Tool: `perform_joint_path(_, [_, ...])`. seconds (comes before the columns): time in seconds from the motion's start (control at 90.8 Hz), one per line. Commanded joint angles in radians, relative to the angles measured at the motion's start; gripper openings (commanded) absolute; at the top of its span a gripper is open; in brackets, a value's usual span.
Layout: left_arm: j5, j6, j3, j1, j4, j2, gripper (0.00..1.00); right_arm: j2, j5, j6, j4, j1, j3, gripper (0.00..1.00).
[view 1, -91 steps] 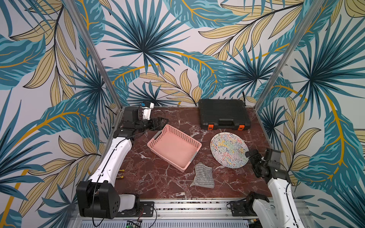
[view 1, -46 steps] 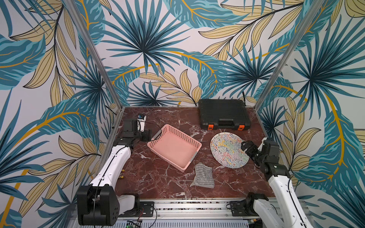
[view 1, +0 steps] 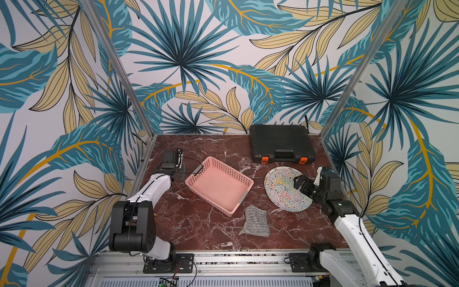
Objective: Wipe the wet plate dry
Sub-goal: Adjust the bin at the center of the board, then reset both arms
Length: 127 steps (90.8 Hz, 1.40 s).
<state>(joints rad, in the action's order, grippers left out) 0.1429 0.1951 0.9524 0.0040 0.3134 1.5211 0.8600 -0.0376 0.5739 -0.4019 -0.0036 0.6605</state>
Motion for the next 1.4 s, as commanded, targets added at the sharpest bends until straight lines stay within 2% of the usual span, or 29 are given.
perform_joint_path(0.0, [-0.088,0.035,0.011,0.004,0.015,0.004,0.24,-0.028,0.008,-0.041,-0.031,0.007,0.002,1.00])
perform_joint_path(0.132, [-0.227,0.086,-0.002,0.001,0.078,0.007,0.26,-0.021,0.001,-0.048,-0.038,0.006,0.004,0.99])
perform_joint_path(0.43, [-0.374,0.176,-0.062,-0.006,0.193,-0.002,0.24,-0.018,-0.023,-0.044,-0.029,0.007,0.013,1.00])
perform_joint_path(0.628, [-0.595,0.234,-0.154,-0.012,0.239,-0.100,0.24,0.003,-0.020,-0.043,-0.014,0.007,0.000,0.99])
perform_joint_path(0.815, [-0.627,0.245,-0.180,-0.022,0.225,-0.170,0.31,0.033,-0.011,-0.045,-0.003,0.006,0.004,1.00])
perform_joint_path(0.87, [-0.622,0.251,-0.179,-0.021,0.222,-0.188,0.36,0.029,0.006,-0.050,-0.003,0.005,0.006,1.00])
perform_joint_path(0.914, [-0.605,0.248,-0.181,-0.021,0.206,-0.203,0.45,0.024,0.015,-0.056,0.000,0.006,0.007,1.00])
perform_joint_path(1.035, [-0.552,0.195,-0.189,-0.011,0.115,-0.242,0.72,0.001,0.042,-0.064,0.039,0.005,-0.002,0.99])
perform_joint_path(1.069, [-0.536,0.158,-0.194,-0.007,0.068,-0.251,0.81,-0.010,0.050,-0.069,0.063,0.007,-0.010,0.99])
perform_joint_path(1.102, [-0.512,0.119,-0.205,-0.005,0.009,-0.261,0.95,-0.018,0.061,-0.075,0.087,0.006,-0.020,1.00])
perform_joint_path(1.124, [-0.499,0.100,-0.216,-0.004,-0.033,-0.266,0.99,-0.023,0.069,-0.077,0.104,0.007,-0.026,1.00])
perform_joint_path(1.289, [-0.450,-0.032,-0.351,-0.004,-0.443,-0.299,1.00,-0.006,0.177,-0.098,0.174,0.007,-0.042,1.00])
perform_joint_path(1.388, [-0.437,-0.085,-0.443,-0.005,-0.724,-0.271,1.00,0.018,0.227,-0.106,0.260,0.007,-0.062,1.00])
